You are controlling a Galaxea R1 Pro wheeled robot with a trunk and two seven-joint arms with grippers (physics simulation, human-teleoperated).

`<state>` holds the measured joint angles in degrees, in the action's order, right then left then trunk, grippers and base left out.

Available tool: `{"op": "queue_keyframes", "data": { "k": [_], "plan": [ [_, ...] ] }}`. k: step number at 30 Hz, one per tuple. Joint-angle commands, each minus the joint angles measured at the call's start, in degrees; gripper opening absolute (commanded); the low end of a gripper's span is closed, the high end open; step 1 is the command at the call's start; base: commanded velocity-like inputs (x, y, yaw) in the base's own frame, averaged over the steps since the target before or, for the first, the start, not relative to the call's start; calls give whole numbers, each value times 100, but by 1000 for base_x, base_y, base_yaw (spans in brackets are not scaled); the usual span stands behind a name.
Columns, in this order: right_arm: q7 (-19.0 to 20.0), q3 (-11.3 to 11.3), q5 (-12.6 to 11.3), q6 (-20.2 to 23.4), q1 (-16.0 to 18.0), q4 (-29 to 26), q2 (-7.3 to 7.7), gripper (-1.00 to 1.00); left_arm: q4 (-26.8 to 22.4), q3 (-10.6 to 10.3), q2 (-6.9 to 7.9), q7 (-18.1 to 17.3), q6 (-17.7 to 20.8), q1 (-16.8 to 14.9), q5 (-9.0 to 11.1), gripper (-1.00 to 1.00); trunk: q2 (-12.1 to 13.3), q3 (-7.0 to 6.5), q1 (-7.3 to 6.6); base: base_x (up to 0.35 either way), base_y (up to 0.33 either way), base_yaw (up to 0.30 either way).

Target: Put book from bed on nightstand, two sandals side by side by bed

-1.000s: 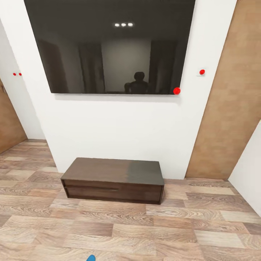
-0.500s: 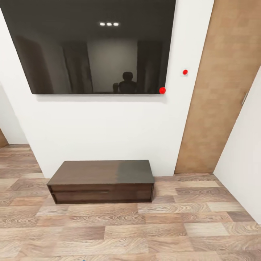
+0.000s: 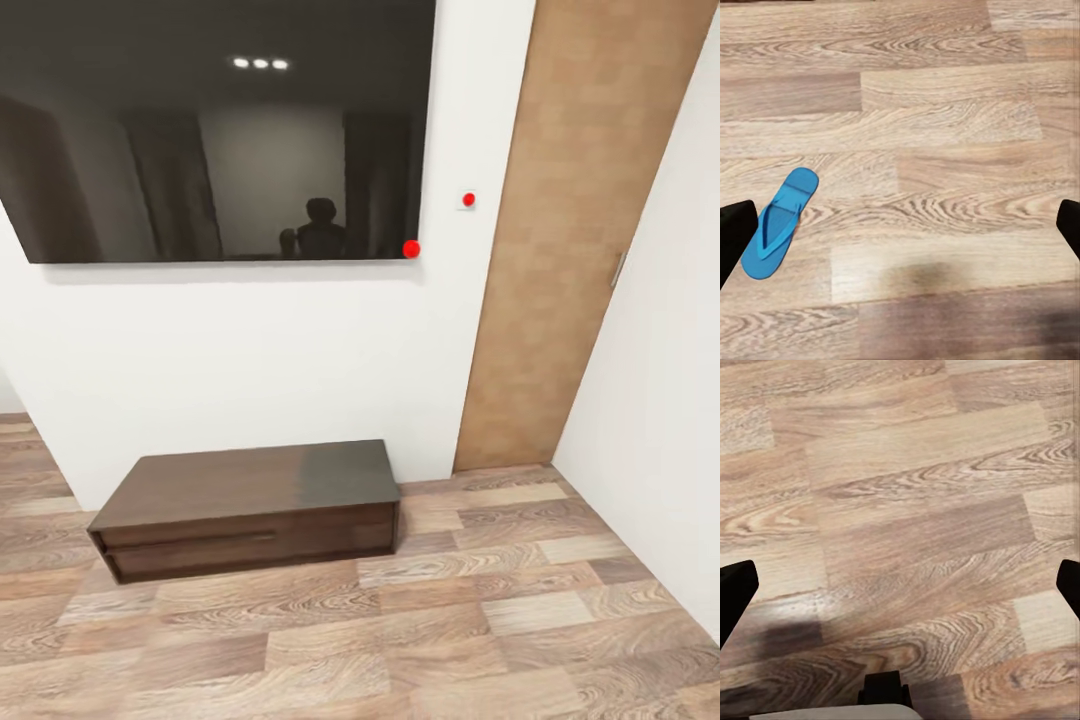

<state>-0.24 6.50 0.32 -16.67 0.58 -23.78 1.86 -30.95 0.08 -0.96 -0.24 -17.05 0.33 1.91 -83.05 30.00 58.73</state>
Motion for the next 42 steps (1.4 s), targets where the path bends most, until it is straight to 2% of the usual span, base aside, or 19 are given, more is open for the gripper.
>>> {"op": "queue_keyframes", "data": {
  "k": [1,16,32,35,36,37,38,41,42],
  "plan": [
    [-2,9,3,-20,4,5,-1,100,-8,0,-1,-3,-8,3,20,100,-2,4,0,0,0,-187],
    [-2,4,3,-21,4,5,-1,100,-8,0,-1,-3,-9,3,20,100,-2,4,0,0,0,-166],
    [-11,-13,3,-21,4,8,-1,100,-32,13,26,6,-2,3,3,100,-2,4,0,-67,64,-13],
    [-10,-15,3,-21,4,6,-1,100,-279,16,169,12,17,-7,-10,100,-2,4,0,-8,7,0],
    [-11,-8,3,-21,4,6,-1,100,-516,17,279,13,73,-10,-15,100,-2,4,0,-4,3,0],
    [-11,-2,3,-18,4,6,-1,100,-788,17,397,14,245,-12,-20,100,-2,4,0,-2,2,0],
    [-11,0,3,-18,4,6,-1,100,-925,18,451,12,389,-12,-25,100,-2,4,0,-2,2,0],
    [-11,6,3,-15,4,6,-1,100,-1825,18,760,-97,1688,-41,-31,100,-2,4,0,0,0,0],
    [-11,7,3,-15,4,6,-1,100,-2151,18,914,-404,2099,-120,-27,100,-2,4,0,0,0,0]
  ]
}}
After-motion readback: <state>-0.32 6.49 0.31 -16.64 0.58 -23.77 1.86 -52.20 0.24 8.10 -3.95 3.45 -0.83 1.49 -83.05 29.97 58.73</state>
